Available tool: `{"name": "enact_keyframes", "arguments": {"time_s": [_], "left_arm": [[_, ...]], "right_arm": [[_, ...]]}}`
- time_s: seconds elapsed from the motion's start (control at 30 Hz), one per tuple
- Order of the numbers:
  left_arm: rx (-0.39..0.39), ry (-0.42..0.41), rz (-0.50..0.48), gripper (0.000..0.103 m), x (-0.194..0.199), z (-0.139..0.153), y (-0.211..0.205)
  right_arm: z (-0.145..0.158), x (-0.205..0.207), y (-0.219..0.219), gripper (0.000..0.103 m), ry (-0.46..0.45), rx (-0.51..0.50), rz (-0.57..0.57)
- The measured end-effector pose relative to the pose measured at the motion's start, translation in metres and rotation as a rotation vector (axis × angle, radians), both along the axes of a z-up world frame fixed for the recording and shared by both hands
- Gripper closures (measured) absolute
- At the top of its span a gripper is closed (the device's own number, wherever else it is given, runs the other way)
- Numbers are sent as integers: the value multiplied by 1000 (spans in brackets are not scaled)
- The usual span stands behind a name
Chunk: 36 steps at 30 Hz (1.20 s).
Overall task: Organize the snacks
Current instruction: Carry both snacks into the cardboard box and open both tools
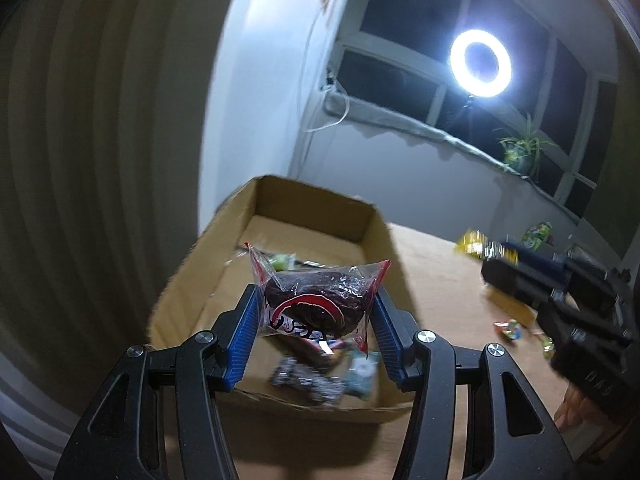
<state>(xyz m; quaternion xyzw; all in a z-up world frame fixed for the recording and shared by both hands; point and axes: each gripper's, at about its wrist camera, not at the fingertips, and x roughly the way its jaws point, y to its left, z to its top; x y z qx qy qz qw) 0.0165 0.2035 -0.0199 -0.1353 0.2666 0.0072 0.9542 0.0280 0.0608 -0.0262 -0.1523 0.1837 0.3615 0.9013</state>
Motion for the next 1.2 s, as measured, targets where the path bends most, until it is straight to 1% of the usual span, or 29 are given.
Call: {"name": "enact_keyframes", "arguments": {"time_s": [0.1, 0.17, 0.23, 0.27, 0.3, 0.37, 0.47, 0.63, 0.77, 0.93, 1.2], "left_arm": [[-11, 23, 7, 50, 5, -7, 9], [-12, 37, 8, 48, 9, -9, 10], [0, 42, 3, 44, 12, -11, 10], [5, 43, 7, 40, 12, -11, 10], [5, 41, 9, 40, 12, -11, 10], [8, 40, 16, 38, 11, -10, 10], [2, 32, 20, 34, 10, -9, 10], [-5, 27, 26, 34, 8, -6, 11], [-5, 14, 28, 34, 6, 0, 6], [17, 5, 7, 34, 4, 9, -10], [54, 3, -59, 34, 8, 18, -50]], "right_arm": [[-2, 10, 21, 76, -3, -3, 30], [-5, 16, 30, 75, 2, -10, 39], [-12, 25, 39, 69, 27, -34, 44], [-15, 27, 39, 58, 32, -34, 36], [-16, 28, 37, 48, 35, -21, 29], [-17, 28, 29, 41, 38, 3, 12], [-19, 26, 18, 41, 38, 7, -21], [-23, 18, -2, 41, 54, 24, -58], [-23, 9, -17, 41, 50, 33, -79], [-22, 1, -43, 38, 56, 62, -110], [-25, -10, -99, 38, 64, 93, -179]]}}
